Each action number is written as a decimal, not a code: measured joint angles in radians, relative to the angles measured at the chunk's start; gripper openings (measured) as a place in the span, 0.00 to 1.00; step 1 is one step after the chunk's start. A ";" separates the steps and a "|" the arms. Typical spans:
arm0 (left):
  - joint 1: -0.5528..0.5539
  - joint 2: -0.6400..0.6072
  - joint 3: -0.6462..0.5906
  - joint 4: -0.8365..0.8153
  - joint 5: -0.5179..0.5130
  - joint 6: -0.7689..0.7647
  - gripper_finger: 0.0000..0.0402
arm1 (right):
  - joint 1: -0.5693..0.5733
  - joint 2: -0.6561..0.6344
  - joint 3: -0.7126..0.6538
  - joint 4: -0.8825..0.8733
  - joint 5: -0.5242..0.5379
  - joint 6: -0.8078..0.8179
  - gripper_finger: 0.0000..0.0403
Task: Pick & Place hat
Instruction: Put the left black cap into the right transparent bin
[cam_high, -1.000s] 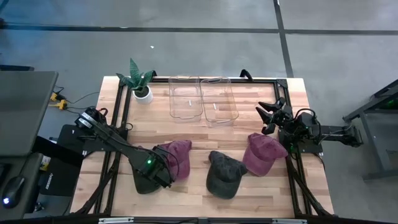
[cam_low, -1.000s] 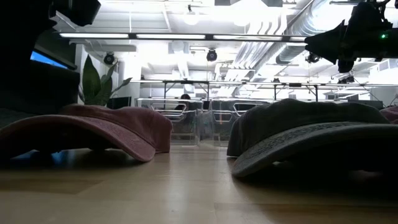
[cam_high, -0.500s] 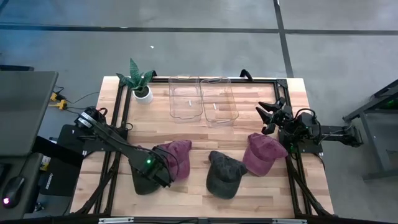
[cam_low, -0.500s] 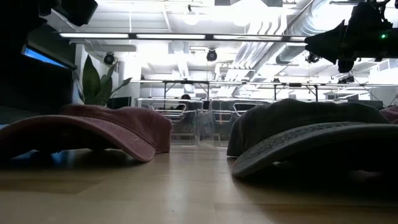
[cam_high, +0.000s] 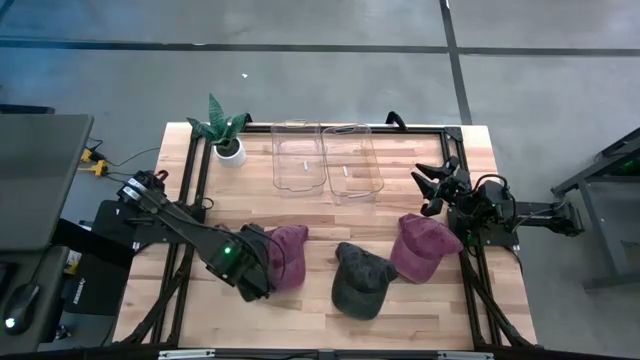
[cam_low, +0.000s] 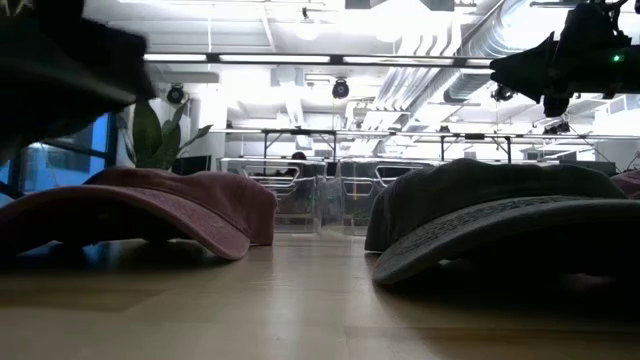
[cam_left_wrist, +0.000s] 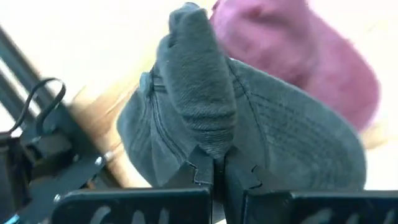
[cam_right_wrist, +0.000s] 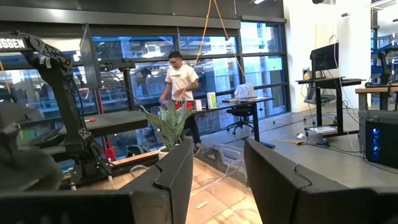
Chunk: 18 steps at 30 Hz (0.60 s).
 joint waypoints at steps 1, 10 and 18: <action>0.000 0.000 0.016 0.001 -0.018 0.000 0.00 | 0.000 0.000 0.000 0.000 0.000 0.000 0.35; 0.049 0.000 0.154 0.001 -0.151 0.099 0.00 | 0.000 0.000 0.000 0.000 0.000 0.000 0.35; 0.163 0.000 0.262 0.003 -0.200 0.272 0.00 | 0.000 0.000 0.000 0.000 0.000 0.000 0.35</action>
